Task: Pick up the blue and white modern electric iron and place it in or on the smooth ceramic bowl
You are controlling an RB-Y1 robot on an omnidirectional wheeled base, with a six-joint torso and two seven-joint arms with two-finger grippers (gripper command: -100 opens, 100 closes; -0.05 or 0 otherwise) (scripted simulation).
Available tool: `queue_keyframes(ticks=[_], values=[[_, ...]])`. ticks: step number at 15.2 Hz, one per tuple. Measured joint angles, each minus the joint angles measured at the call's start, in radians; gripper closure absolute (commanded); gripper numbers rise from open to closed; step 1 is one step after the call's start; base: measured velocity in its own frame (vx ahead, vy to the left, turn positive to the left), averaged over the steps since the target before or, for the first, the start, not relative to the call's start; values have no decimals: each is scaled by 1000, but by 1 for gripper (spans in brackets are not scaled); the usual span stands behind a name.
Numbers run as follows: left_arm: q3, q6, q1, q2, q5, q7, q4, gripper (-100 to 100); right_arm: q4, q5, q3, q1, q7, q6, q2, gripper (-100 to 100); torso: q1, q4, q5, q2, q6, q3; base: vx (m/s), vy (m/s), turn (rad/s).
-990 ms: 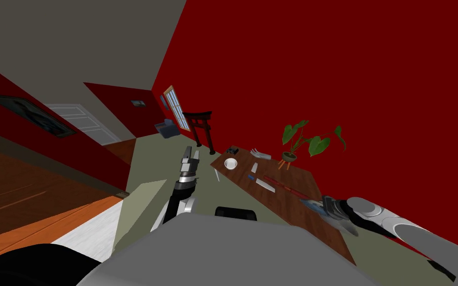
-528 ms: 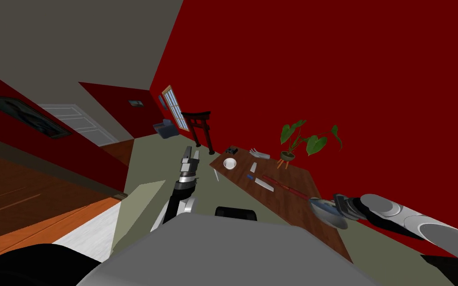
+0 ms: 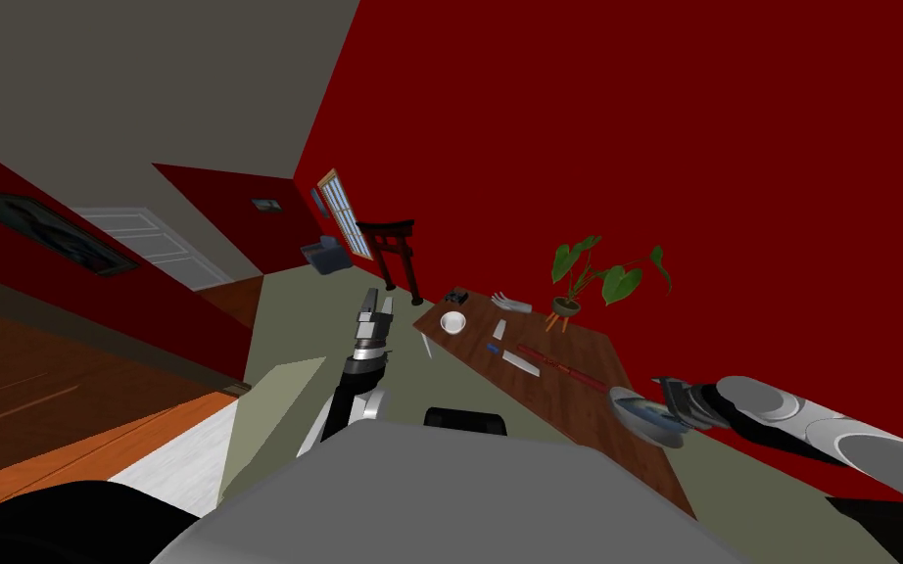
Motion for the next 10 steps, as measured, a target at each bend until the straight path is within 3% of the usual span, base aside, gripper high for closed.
queue_keyframes(ticks=[5, 10], values=[[0, 0, 0, 0, 0, 0, 0, 0, -20, 4, -6, -30, -9, -64, -57, -100, 1, 0, 0, 0, 0, 0, -9, 37, -22], [0, 0, 0, 0, 0, 0, 0, 0, -24, 5, -5, -30, -15, -67, -61, -100, -2, 0, -1, -1, 0, 0, 0, 2, 0]])
